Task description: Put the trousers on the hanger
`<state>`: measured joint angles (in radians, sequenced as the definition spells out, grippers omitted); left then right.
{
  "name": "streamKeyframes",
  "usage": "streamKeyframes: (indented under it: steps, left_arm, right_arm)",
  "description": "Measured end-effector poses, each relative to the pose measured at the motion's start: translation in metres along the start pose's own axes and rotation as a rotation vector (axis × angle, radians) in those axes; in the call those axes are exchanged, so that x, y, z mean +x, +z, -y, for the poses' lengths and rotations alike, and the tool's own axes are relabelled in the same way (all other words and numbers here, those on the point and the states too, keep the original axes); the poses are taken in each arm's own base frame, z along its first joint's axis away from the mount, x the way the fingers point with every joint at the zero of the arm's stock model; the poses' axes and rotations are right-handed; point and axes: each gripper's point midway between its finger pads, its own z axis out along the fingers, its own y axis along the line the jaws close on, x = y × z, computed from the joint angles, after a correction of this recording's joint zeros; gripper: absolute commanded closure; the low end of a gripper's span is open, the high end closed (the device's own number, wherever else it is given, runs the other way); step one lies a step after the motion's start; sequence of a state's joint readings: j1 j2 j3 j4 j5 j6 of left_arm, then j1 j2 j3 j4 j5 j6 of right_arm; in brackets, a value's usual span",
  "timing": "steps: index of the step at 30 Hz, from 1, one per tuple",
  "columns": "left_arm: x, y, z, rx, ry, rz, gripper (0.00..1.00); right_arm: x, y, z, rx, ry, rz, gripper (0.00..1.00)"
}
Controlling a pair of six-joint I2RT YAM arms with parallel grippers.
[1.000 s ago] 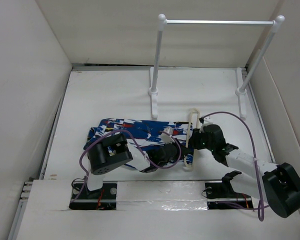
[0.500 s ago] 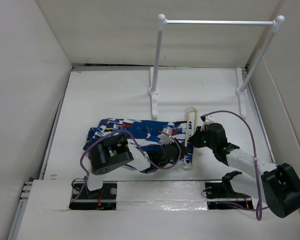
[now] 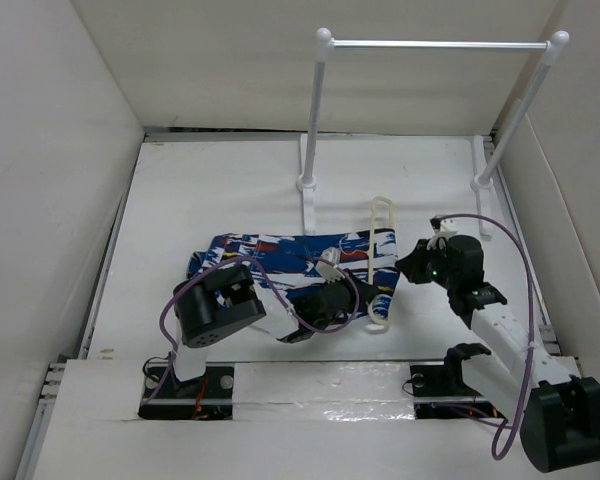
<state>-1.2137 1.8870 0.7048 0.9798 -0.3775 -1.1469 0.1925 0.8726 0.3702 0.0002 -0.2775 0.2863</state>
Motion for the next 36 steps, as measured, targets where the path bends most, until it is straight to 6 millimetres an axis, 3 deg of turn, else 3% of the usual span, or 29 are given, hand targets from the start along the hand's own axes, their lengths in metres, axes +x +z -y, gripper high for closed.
streamKeyframes:
  steps: [7,12,24,30,36]
  left_arm:
    - [-0.002,0.001,0.003,0.014,-0.02,0.004,1.0]
    - [0.005,0.017,0.008,0.013,-0.021,0.002,1.0]
    - [0.027,0.05,0.009,-0.044,0.012,-0.019,1.0]
    - [0.034,0.043,0.004,-0.068,0.034,-0.016,1.0]
    - [0.03,0.02,-0.012,-0.094,0.043,-0.028,1.0]
  right_arm:
    - [-0.018,-0.009,0.003,-0.052,0.059,-0.007,1.0]
    - [-0.033,-0.006,-0.003,-0.091,0.064,-0.012,1.0]
    - [-0.033,0.005,0.015,-0.037,0.088,-0.034,1.0]
    - [-0.038,0.004,0.044,0.021,0.155,-0.063,1.0]
    - [-0.045,-0.009,0.044,0.006,0.179,-0.044,1.0]
